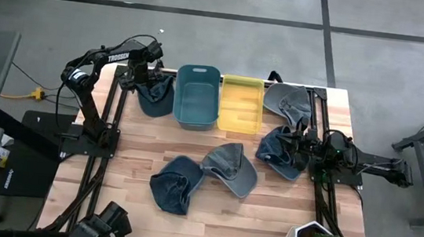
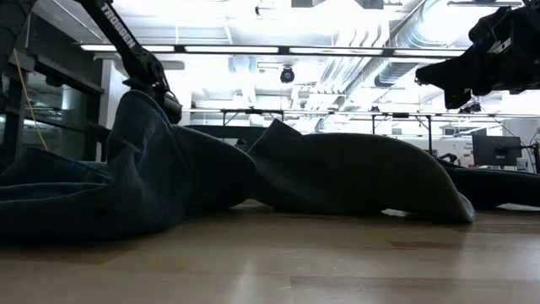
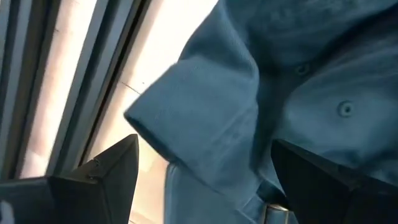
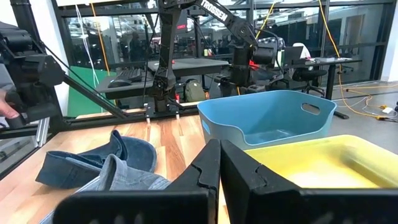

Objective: Pick & Place hat
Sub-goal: Put the top black cap into the blue bin

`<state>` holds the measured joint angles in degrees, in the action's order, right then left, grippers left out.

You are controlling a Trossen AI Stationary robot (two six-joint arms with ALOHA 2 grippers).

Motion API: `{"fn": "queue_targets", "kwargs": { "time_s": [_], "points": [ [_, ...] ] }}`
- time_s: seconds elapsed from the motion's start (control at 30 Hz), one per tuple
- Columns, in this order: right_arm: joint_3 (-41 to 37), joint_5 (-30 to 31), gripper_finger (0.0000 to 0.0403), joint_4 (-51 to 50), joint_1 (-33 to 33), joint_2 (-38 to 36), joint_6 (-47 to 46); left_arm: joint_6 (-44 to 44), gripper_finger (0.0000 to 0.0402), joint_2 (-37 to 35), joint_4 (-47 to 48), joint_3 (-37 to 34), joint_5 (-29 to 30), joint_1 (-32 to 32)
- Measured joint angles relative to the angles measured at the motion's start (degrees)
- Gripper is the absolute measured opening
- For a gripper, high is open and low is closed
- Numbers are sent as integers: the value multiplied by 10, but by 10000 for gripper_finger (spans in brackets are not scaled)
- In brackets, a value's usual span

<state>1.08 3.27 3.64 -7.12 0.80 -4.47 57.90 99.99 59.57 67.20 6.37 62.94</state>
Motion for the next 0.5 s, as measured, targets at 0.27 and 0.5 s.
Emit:
{"fn": "queue_targets", "kwargs": {
  "time_s": [0.27,0.5],
  "points": [
    [0,0,8,0,0,0,0,15,307,-1,-83,-50,-29,1],
    [0,0,5,0,0,0,0,11,307,-1,-89,-50,-12,0]
  ]
}}
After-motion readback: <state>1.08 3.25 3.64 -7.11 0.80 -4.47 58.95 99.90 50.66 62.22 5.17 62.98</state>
